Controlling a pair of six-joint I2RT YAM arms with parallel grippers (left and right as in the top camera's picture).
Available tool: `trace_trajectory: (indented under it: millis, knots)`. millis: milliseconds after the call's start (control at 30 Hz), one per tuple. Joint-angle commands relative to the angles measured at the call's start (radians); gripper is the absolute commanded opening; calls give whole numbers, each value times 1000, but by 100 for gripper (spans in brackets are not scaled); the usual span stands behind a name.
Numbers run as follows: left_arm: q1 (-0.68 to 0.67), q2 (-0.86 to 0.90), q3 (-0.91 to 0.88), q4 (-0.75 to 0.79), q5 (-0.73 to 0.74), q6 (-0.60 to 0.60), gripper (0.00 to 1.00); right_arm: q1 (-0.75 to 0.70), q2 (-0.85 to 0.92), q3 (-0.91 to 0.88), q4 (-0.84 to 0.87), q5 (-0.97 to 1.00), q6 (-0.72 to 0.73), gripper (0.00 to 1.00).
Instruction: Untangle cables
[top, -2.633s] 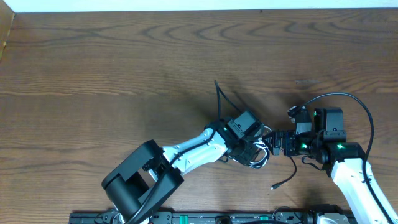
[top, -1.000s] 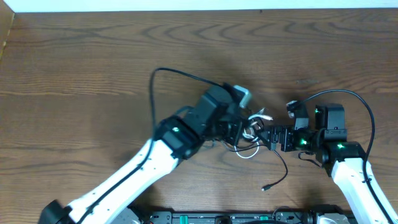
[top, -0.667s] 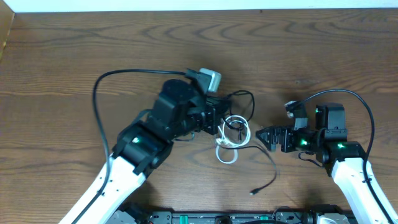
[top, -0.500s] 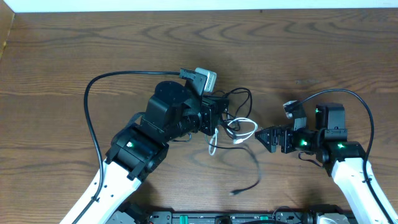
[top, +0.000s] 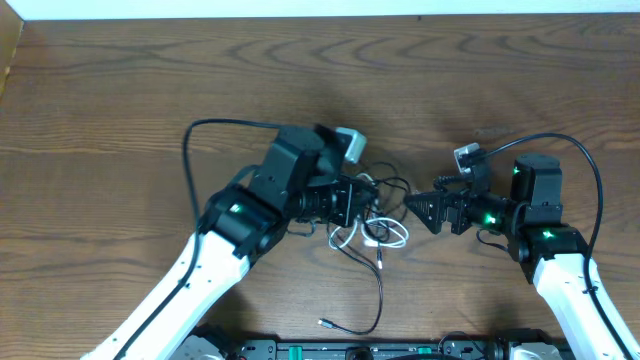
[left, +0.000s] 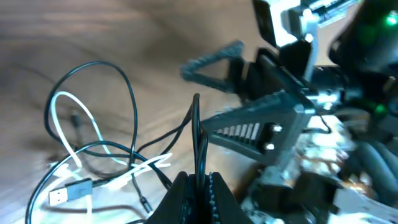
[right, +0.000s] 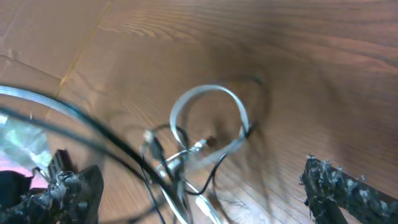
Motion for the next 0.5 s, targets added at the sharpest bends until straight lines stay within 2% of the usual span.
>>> trace_trajectory:
  millis: [0,33,133,167,200,233,267,333,367,467]
  knots:
    - [4,36,13,38,176,2,8,-2,0,7,-9,-65,13,98]
    - [4,46,13,58,208,2,7,5,0,7,-11,-66,13,96]
    - [4,66,13,135,351,2,8,21,0,7,-11,-50,12,78]
    - [4,70,13,167,406,3,8,24,0,7,-11,-30,12,67]
    - [4,72,13,192,448,11,8,26,0,7,-11,-2,13,48]
    - [4,72,13,206,467,32,8,28,0,7,-23,82,14,20]
    - [4,72,13,204,461,55,8,28,0,7,-36,142,26,12]
    - [5,73,13,187,438,94,8,28,0,7,-73,270,77,10]
    - [4,73,12,168,404,101,11,28,0,7,-99,340,109,9]
    - [4,73,12,93,283,103,12,28,0,7,-170,501,173,4]
